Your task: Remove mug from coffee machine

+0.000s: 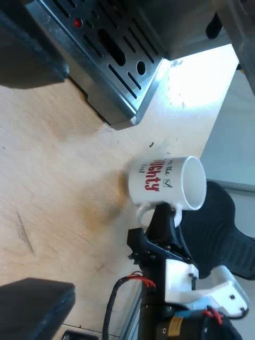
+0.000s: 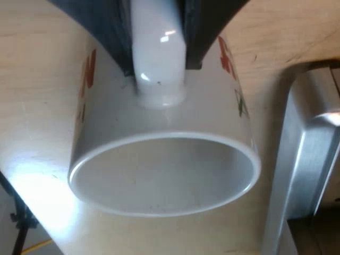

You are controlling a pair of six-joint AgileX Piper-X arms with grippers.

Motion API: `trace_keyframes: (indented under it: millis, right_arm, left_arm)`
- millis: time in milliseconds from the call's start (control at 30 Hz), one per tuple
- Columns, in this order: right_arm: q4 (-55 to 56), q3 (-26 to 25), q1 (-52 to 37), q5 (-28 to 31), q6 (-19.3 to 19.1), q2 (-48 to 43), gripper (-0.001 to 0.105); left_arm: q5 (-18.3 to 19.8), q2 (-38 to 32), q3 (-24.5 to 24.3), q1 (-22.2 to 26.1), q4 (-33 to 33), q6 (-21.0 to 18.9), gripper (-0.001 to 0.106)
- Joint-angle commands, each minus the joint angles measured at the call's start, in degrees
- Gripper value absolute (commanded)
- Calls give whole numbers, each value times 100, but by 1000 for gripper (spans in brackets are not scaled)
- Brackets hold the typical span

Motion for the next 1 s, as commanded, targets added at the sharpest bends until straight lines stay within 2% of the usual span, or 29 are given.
trace_keyframes:
  millis: [33,100,233,300,733,1000]
  right_arm:
    - [-602,-40,-256,-84,-21,260,0]
    - [-861,-40,-344,-283,-96,446,0]
    - [-1484,-40,-357,-432,-713,899,0]
    - [-1760,-40,-357,-430,-836,1089,0]
    - [-3767,-40,-380,-410,-848,2906,0]
    - [-4529,-72,-557,-421,-767,3673,0]
  left_arm:
    - [47,-17,-38,-37,-99,4,87]
    - [47,-17,-38,-37,-99,4,87]
    - [47,-17,-38,-37,-99,4,87]
    - [47,-17,-38,-37,-99,4,87]
    - [47,-17,-38,-37,-99,4,87]
    - [47,-17,-38,-37,-99,4,87]
